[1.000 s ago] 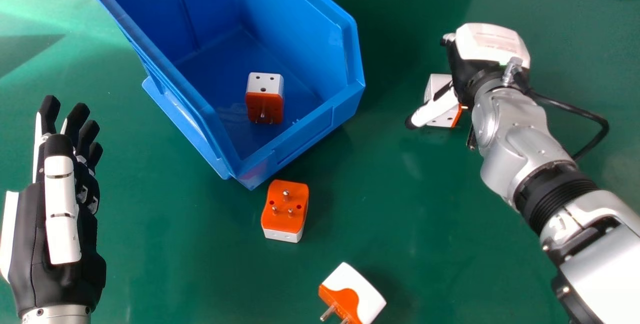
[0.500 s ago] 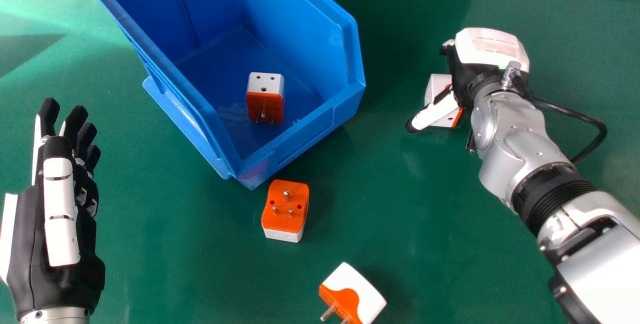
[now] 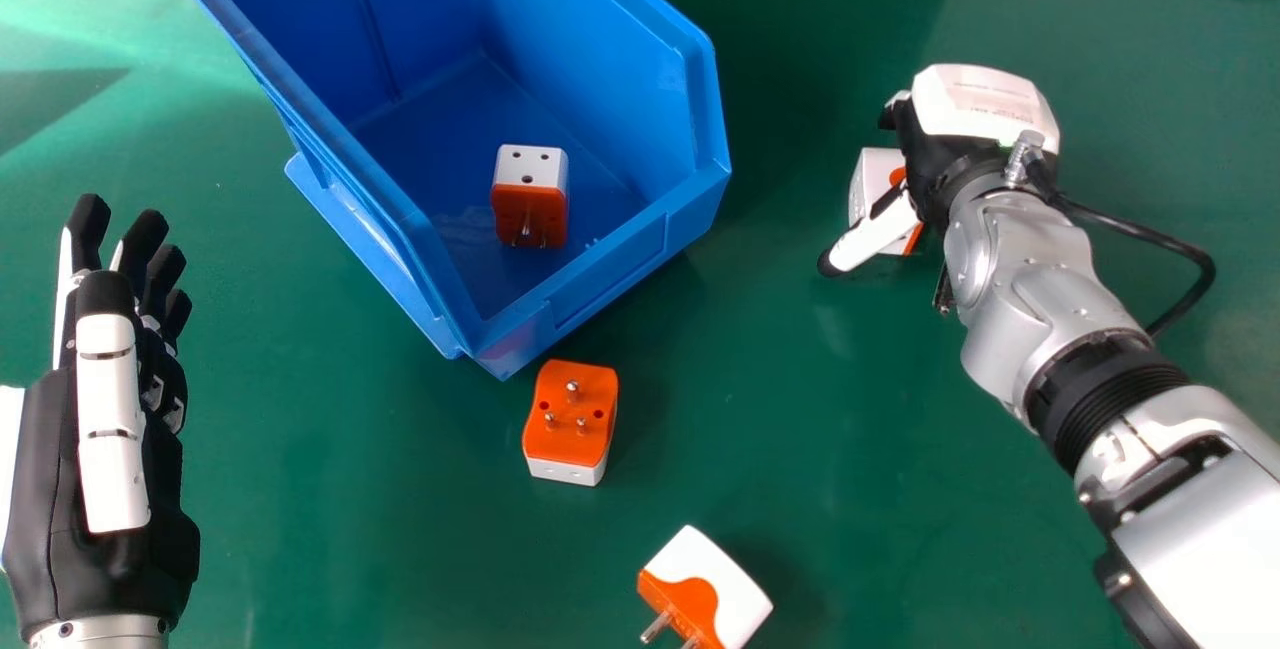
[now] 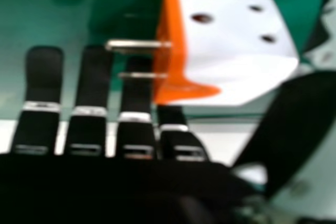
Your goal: Pick all objects and put in blue box
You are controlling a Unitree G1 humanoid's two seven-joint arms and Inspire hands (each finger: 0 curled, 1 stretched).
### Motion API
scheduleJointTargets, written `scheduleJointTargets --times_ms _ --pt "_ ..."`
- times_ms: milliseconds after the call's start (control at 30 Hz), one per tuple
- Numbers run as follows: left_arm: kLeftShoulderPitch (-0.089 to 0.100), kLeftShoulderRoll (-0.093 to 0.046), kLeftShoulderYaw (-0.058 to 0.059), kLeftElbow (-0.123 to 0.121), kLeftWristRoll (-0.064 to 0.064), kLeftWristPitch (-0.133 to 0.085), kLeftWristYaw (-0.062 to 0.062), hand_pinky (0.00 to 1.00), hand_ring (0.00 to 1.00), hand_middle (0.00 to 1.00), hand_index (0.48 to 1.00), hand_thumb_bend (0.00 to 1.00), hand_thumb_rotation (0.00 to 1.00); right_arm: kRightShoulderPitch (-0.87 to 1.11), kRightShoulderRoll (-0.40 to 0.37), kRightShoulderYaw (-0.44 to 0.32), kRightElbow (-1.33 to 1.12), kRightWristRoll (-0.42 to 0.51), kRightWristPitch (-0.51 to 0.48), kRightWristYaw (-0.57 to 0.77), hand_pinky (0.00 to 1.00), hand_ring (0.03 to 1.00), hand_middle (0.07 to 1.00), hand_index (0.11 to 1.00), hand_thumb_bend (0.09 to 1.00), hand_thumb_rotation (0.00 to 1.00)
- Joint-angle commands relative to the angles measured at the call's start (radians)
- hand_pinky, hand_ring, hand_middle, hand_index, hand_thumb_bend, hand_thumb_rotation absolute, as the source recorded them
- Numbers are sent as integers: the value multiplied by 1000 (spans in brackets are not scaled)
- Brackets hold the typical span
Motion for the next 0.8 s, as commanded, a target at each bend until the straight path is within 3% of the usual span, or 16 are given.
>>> scheduleJointTargets --times_ms 0,133,300,433,633,667,767 --pt "8 1 10 -30 3 -5 7 950 948 956 986 466 943 -19 -16 4 -2 -8 -6 1 450 628 709 755 866 325" --pt "6 8 10 -26 -2 -8 0 943 945 954 984 466 941 -17 -22 22 3 -22 -21 11 453 636 718 741 869 324" --pt "11 9 13 -32 -7 -3 -1 946 950 959 987 470 939 -19 -18 27 15 -21 -18 19 469 654 723 716 874 325" --pt "12 6 15 -34 -8 -5 1 951 956 964 989 473 939 -17 -20 31 25 -22 -27 17 446 632 701 687 880 314" --pt "12 5 18 -34 -19 1 -9 951 960 969 991 476 930 -5 -22 19 30 -14 -55 -39 385 544 618 619 871 281" --pt "11 6 18 -32 -22 -1 -13 952 961 970 992 476 929 -2 -24 19 31 -15 -65 -54 360 507 582 592 802 253" --pt "10 7 20 -30 -28 -4 -20 954 962 971 994 475 929 1 -24 24 39 -22 -82 -91 332 467 548 575 747 203"
